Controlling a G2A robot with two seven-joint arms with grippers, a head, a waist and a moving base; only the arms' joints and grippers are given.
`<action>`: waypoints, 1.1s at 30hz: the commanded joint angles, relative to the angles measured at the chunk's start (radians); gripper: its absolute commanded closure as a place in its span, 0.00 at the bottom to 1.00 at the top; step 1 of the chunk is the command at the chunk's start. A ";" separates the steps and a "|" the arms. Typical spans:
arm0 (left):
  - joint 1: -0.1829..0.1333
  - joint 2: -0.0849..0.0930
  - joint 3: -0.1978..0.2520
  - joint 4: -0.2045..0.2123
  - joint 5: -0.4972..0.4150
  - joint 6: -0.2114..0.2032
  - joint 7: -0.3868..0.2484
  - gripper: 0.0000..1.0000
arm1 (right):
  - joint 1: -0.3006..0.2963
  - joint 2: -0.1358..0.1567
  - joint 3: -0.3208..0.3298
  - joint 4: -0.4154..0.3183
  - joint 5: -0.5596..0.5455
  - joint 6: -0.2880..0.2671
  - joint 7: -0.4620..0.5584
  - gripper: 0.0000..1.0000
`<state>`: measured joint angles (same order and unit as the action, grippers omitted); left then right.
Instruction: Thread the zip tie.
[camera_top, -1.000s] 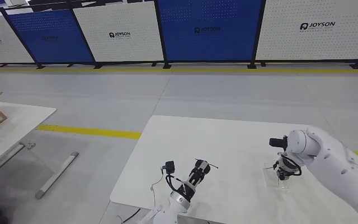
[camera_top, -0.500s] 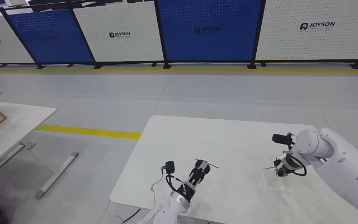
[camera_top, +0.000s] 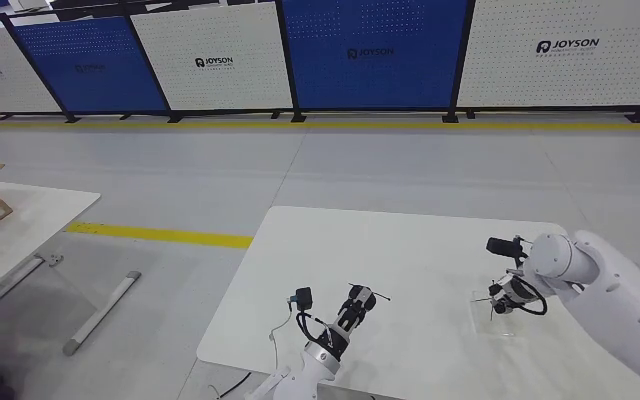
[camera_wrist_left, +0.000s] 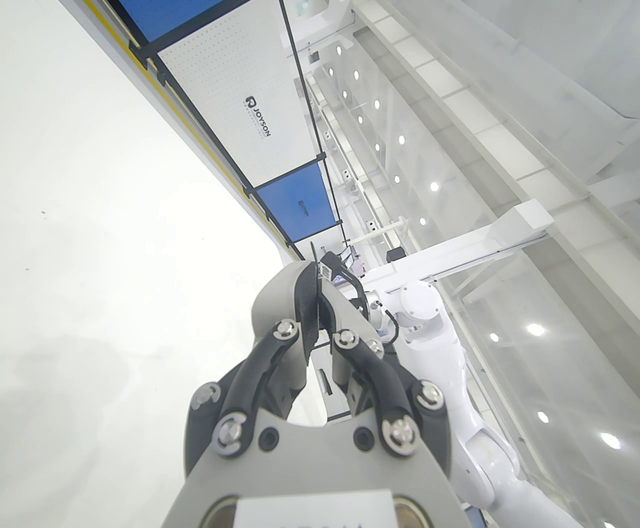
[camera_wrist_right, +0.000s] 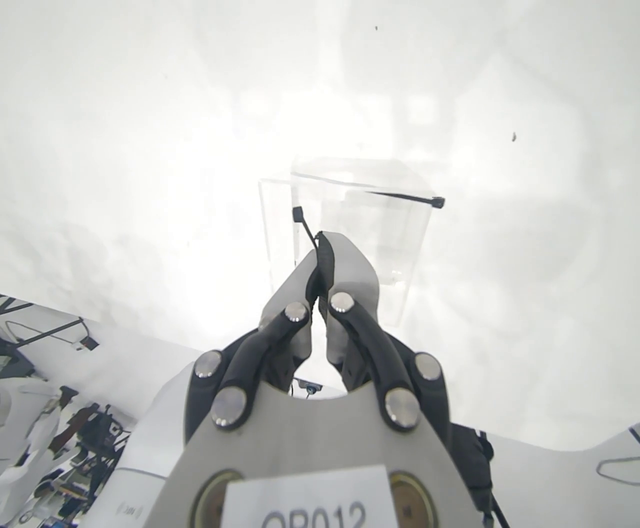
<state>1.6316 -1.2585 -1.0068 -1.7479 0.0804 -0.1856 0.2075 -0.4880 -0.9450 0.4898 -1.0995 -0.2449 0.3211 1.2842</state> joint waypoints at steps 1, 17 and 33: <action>0.000 0.000 0.000 0.000 0.000 0.000 0.000 1.00 | -0.012 0.012 0.026 -0.014 0.001 0.007 -0.016 1.00; 0.000 0.000 0.000 0.000 0.000 0.000 0.000 1.00 | -0.278 0.131 0.337 -0.249 0.155 0.019 -0.339 1.00; 0.000 0.000 0.000 0.000 0.000 0.000 0.000 1.00 | -0.318 0.133 0.360 -0.295 0.140 0.007 -0.436 1.00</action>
<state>1.6316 -1.2585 -1.0068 -1.7479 0.0804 -0.1856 0.2075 -0.7938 -0.8134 0.8417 -1.3767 -0.1010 0.3229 0.8790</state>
